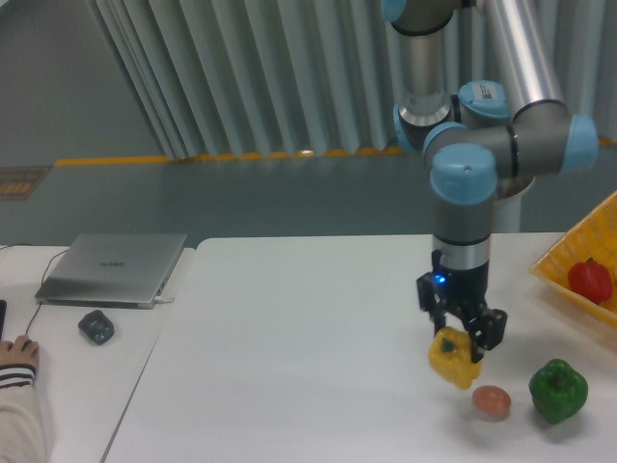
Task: Place the yellow pepper in a basket
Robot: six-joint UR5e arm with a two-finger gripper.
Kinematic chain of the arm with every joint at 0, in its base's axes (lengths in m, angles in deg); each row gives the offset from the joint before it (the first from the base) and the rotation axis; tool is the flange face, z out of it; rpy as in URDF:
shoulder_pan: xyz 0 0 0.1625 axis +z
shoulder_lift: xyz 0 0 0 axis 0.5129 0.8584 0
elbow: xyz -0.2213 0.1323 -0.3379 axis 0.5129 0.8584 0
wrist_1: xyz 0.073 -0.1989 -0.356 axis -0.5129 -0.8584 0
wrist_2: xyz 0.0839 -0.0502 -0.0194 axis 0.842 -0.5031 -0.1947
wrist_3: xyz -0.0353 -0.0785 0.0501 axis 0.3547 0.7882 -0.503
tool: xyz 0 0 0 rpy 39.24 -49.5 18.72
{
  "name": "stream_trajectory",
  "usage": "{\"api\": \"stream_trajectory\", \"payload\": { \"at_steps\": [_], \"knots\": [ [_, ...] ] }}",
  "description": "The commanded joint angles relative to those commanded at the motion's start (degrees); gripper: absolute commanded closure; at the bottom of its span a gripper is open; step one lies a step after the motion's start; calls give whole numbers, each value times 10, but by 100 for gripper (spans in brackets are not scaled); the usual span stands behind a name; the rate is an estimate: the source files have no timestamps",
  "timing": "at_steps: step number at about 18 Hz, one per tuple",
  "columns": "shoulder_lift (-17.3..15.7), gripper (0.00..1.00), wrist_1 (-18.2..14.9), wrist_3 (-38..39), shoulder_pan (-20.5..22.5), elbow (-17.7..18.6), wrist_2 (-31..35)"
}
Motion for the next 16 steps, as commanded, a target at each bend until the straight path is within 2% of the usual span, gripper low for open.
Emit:
{"api": "stream_trajectory", "payload": {
  "at_steps": [4,7,8,13,16],
  "knots": [
    [-19,51,-45,-46,20,11,16],
    [-40,52,-76,-157,56,20,18],
    [-48,51,-97,-204,72,19,19],
    [-62,52,-137,-377,122,20,33],
    [-64,52,-138,-420,144,21,35]
  ]
}}
